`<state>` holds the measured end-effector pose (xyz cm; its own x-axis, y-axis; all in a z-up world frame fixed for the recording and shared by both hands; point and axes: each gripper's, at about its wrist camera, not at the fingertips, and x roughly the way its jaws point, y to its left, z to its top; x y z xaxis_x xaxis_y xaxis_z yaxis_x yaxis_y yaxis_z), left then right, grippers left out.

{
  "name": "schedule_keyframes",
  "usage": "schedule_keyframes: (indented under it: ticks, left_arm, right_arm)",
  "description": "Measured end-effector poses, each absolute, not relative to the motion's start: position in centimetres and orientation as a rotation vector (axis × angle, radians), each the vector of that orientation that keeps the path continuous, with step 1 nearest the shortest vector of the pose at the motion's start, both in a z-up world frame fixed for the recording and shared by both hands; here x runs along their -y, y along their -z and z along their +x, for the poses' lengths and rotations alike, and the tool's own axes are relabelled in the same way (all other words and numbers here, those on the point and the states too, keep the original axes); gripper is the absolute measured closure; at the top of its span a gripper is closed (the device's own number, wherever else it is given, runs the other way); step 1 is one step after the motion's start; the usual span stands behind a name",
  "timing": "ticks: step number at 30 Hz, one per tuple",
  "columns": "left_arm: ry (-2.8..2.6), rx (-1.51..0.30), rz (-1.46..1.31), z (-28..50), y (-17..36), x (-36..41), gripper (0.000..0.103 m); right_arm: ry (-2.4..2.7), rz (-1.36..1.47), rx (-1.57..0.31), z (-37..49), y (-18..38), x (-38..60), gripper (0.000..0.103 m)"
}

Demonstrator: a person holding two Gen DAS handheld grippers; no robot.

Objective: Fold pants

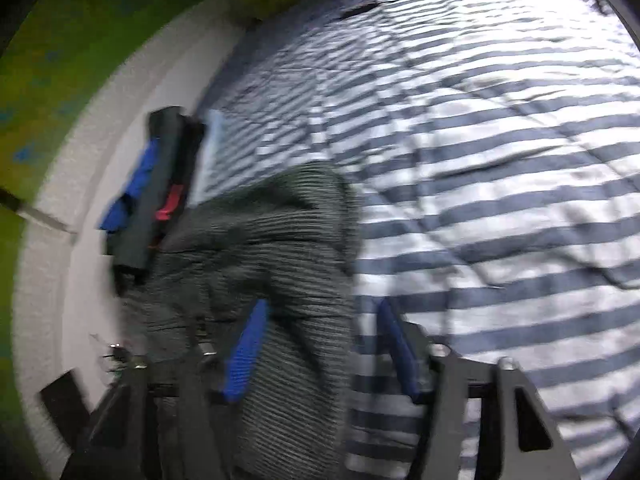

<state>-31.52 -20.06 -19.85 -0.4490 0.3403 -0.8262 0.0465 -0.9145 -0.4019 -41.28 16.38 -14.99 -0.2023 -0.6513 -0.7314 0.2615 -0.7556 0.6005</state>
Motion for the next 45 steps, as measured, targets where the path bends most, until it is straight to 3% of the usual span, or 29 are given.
schedule_keyframes:
  ticks: [3,7,8,9,10,11,12,20,29,31,36,40,42,45]
  left_arm:
    - [-2.513,0.512,-1.533,-31.3,20.3,20.2,0.092]
    - [-2.49,0.533,-1.555,-31.5,20.1,20.0,0.082]
    - [-2.488,0.528,-1.551,-31.5,19.6,19.9,0.07]
    - [-2.495,0.514,-1.541,-31.4,18.9,19.9,0.046]
    - [-2.517,0.495,-1.516,-31.3,18.1,20.0,0.034]
    - [-2.543,0.475,-1.484,-31.1,17.5,20.1,0.017]
    - [-2.562,0.452,-1.451,-30.9,16.9,20.2,0.015]
    - [-2.43,0.48,-1.589,-31.9,18.7,20.6,0.015]
    - [-2.415,0.507,-1.608,-32.6,20.6,21.2,0.017]
    - [-2.421,0.469,-1.592,-32.5,20.5,21.0,0.02]
    - [-2.418,0.427,-1.583,-32.5,20.5,20.7,0.054]
    - [-2.409,0.461,-1.573,-32.5,20.6,21.1,0.07]
    - [-2.402,0.474,-1.568,-32.5,20.5,21.3,0.073]
    - [-2.422,0.43,-1.563,-32.4,20.2,21.1,0.073]
  right_arm:
    - [2.044,1.409,0.288,-41.3,13.4,-14.6,0.087]
    - [2.126,1.4,0.163,-42.1,13.1,-13.8,0.082]
    - [2.121,1.417,0.172,-41.8,12.9,-14.1,0.08]
    - [2.126,1.423,0.186,-41.5,12.7,-14.6,0.069]
    - [2.137,1.427,0.197,-41.0,12.3,-15.4,0.058]
    - [2.163,1.419,0.218,-39.8,11.8,-16.8,0.054]
    - [2.167,1.404,0.237,-38.7,11.5,-17.7,0.049]
    - [1.986,1.51,0.296,-29.6,14.3,-21.7,0.048]
    - [1.935,1.461,0.411,-28.3,15.8,-21.3,0.043]
    - [1.902,1.452,0.408,-28.3,15.7,-20.6,0.043]
    - [1.846,1.427,0.409,-27.7,16.0,-19.8,0.046]
    - [1.785,1.444,0.413,-27.8,16.6,-18.7,0.072]
    - [1.76,1.445,0.423,-27.9,16.9,-18.6,0.08]
    - [1.74,1.446,0.427,-27.9,16.8,-19.0,0.081]
